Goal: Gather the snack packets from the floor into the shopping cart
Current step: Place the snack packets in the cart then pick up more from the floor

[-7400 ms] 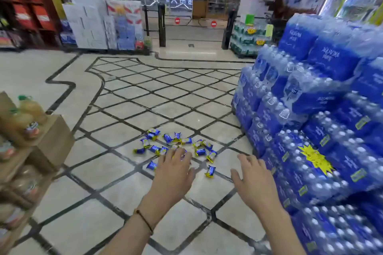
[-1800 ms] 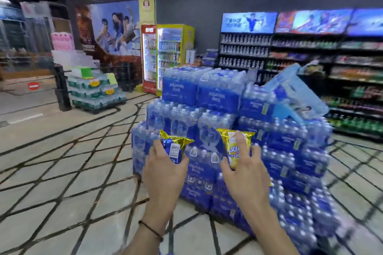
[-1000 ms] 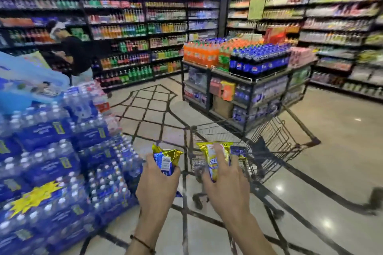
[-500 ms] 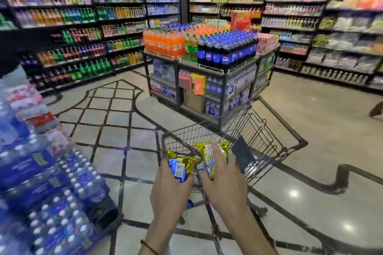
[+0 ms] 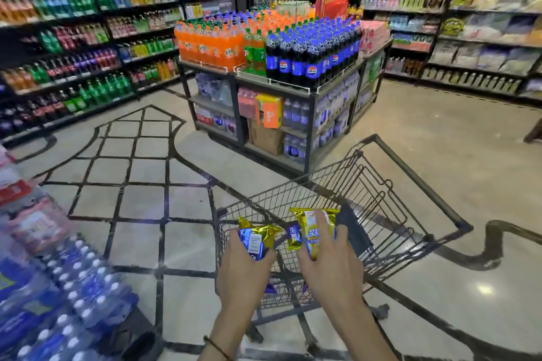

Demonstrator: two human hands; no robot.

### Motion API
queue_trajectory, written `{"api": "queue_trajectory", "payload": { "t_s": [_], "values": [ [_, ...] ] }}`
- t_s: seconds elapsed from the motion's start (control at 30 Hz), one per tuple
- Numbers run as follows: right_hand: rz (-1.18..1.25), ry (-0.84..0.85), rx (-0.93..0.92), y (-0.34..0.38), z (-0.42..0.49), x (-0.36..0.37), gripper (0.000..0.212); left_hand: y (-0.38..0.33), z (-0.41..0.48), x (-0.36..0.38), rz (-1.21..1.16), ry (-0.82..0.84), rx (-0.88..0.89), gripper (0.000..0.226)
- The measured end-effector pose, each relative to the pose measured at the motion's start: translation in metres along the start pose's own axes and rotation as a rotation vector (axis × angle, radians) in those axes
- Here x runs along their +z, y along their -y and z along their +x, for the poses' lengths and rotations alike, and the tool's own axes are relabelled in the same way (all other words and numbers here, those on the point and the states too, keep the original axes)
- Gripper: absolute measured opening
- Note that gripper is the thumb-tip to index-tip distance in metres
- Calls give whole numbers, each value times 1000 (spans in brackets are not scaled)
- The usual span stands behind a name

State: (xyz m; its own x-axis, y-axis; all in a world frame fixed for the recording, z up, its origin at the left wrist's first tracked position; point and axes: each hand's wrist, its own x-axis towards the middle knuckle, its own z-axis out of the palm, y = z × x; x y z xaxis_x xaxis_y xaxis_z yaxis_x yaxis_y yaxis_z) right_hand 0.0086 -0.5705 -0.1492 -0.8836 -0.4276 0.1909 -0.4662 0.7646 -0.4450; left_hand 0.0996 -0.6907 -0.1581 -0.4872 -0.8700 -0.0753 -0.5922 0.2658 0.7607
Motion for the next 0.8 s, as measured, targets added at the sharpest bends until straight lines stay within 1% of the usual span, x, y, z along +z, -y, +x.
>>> {"api": "queue_trajectory", "payload": {
  "t_s": [0.17, 0.3, 0.43, 0.53, 0.63, 0.8],
  "values": [
    [18, 87, 15, -24, 88, 49, 67, -17, 73, 60, -8, 9, -60, 44],
    [21, 153, -20, -47, 161, 91, 70, -30, 135, 110, -42, -22, -137, 49],
    [20, 211, -32, -66, 225, 124, 71, -37, 194, 147, -33, -19, -220, 53],
    [11, 272, -46, -80, 260, 154, 72, -30, 228, 170, -14, -30, -269, 53],
    [-9, 325, -56, -95, 284, 195, 75, -15, 259, 197, 0, -44, -332, 61],
    [-25, 469, -20, -117, 303, 277, 72, 30, 301, 250, 55, -38, -406, 63]
  ]
}}
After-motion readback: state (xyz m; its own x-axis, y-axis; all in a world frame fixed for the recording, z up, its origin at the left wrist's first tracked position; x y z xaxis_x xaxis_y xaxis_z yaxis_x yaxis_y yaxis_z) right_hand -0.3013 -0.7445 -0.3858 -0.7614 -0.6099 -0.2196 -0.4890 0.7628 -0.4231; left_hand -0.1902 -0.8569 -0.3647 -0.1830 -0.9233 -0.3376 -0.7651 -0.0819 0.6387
